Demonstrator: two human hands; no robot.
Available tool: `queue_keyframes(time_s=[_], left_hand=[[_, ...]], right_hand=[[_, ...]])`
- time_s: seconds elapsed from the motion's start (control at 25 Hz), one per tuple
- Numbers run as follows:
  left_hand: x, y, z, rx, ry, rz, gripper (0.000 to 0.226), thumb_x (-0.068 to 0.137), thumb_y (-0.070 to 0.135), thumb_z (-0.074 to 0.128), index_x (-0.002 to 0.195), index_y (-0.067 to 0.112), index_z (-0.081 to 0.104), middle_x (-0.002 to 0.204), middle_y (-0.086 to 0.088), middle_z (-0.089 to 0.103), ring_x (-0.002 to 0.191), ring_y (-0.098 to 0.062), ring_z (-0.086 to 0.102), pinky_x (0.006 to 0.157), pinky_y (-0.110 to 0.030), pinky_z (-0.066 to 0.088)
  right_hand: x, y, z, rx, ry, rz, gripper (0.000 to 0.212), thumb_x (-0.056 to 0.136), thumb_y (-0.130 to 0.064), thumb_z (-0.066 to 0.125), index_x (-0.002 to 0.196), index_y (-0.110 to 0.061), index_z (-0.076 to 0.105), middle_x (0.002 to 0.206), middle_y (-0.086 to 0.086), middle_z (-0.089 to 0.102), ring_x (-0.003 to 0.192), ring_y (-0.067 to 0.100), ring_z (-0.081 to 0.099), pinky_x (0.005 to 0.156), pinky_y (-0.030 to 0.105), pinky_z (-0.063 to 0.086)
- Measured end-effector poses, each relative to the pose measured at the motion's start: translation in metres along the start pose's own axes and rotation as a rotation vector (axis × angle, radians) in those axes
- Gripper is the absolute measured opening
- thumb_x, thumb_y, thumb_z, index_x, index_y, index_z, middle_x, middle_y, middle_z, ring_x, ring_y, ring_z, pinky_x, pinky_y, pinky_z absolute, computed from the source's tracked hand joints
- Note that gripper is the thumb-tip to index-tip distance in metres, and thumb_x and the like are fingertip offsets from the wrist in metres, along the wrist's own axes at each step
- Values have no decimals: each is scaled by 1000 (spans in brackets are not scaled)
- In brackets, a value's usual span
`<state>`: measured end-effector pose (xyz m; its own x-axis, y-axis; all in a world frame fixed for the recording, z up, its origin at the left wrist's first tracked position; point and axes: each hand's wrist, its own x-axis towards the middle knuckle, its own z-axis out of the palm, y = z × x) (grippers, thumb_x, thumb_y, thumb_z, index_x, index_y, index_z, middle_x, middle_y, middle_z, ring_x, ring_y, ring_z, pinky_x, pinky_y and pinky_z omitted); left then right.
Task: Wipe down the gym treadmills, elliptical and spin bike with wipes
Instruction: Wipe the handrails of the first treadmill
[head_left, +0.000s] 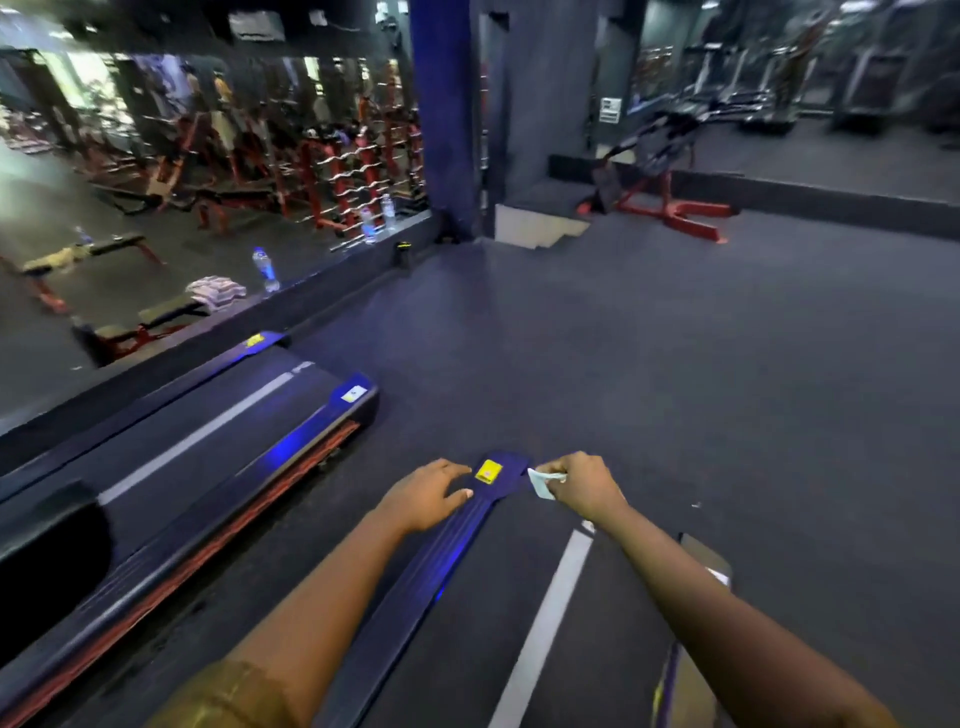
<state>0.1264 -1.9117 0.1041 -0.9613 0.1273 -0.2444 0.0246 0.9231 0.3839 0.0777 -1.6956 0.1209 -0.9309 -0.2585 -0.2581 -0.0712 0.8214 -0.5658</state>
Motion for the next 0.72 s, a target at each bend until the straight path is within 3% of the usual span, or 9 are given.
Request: queue_keyframes(time_s=[0.16,0.36,0.72], left_hand=[[94,55,-1,32,-80,72,47,99,31,46,142,12,39,141,-10,44,132,-23,41,106,-27,28],[201,88,0,65,-91,155,50,99,31,44,145,13,34,143,-10,42,132,-24,39,104,-27,28],[468,127,-55,140,-146,187,49,100,33,42,145,14,34,145,-9,39,133,-24,38,106,-30,30]], right_hand=[[39,61,-64,-40,74,98,38,86,-9,49,119,-21,64,115,15,65,106,30,59,82,29,45],[106,113,-111,-109,116,138,40,86,-8,48,121,-23,63,110,18,65,103,31,59,73,26,42],[342,143,-218,-162,67,154,35,90,-15,47,121,-19,63,116,21,62,110,35,55,89,33,44]])
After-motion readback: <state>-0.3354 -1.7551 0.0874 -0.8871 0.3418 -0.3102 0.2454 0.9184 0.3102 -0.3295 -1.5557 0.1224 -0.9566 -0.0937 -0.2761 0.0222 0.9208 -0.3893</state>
